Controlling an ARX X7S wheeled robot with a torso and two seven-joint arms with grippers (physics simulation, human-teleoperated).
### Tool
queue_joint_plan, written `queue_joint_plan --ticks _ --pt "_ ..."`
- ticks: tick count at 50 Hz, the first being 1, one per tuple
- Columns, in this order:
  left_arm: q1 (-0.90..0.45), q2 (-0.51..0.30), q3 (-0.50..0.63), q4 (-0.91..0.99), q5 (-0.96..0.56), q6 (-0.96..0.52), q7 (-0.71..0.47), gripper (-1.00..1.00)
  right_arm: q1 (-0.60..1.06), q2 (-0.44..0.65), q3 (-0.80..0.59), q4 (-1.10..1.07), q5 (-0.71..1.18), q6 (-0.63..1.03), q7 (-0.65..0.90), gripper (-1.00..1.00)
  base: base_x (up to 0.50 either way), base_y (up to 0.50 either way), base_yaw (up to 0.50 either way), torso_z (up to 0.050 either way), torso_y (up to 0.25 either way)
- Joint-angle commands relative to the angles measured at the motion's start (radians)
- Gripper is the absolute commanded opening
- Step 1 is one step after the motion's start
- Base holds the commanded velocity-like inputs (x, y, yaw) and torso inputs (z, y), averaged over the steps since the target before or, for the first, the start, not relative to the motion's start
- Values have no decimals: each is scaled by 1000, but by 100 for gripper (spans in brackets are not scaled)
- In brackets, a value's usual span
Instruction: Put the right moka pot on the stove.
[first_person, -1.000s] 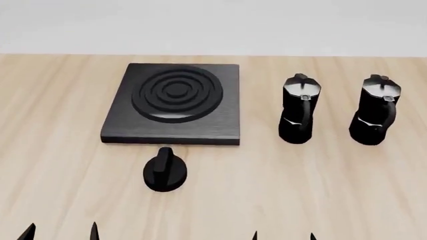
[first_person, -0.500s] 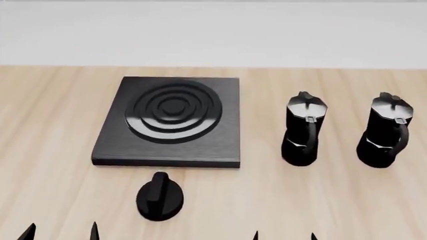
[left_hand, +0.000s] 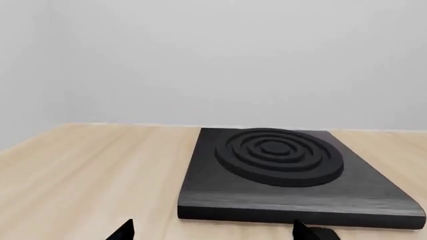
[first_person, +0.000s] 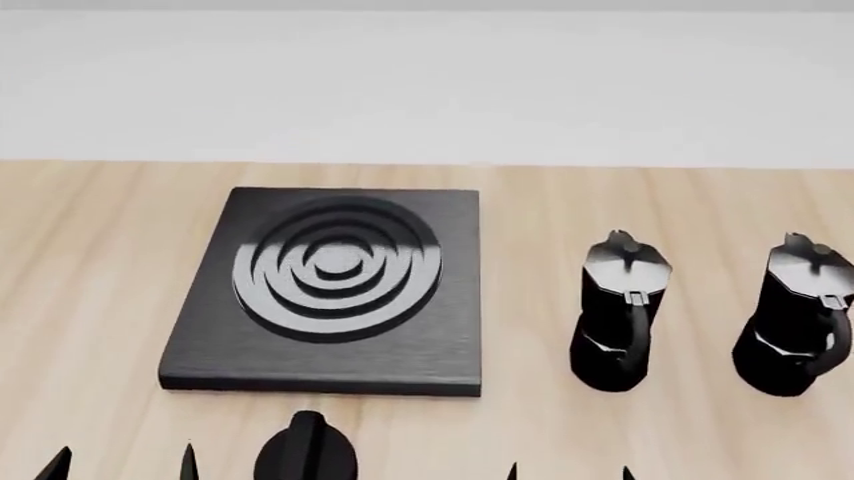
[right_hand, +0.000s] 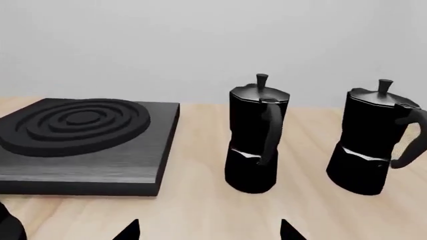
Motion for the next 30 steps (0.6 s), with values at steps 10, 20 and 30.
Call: queue_joint_plan --ticks 10,20,30 --pt "-1 -7 10 -8 -7 11 -8 100 2 7 -8 2 11 -2 10 100 278 0 0 0 1" --pt "0 -13 14 9 -14 -2 -15 100 3 11 -10 -3 19 6 15 100 277 -43 0 0 0" --pt "-3 -16 18 4 -17 -1 -18 100 7 14 -16 13 19 -7 15 100 272 -107 0 0 0"
